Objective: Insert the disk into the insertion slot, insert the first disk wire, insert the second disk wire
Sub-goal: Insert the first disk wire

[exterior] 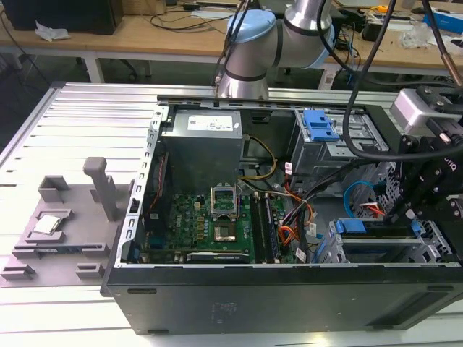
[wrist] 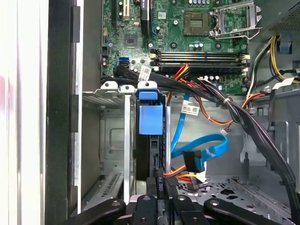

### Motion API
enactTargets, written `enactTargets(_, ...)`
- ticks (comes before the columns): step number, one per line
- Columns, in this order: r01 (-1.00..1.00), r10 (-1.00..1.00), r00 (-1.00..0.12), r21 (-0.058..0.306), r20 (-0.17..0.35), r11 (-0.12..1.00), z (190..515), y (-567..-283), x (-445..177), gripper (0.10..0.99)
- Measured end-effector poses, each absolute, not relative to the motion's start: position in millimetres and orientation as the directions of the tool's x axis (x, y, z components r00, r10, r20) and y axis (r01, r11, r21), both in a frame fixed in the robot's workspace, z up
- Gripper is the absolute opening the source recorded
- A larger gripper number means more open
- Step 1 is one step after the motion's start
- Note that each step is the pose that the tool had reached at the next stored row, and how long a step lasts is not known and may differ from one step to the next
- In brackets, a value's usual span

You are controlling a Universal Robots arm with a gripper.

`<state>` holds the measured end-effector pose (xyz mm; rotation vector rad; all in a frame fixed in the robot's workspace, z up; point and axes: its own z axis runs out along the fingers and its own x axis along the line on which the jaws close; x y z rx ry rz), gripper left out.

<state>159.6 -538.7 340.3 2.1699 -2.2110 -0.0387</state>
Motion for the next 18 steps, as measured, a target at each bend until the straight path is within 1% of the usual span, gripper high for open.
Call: enactTargets(18,-0.999,-1.000,-0.018,0.048,0.012,0.019,334.4,-542.7,164.1,0.188)
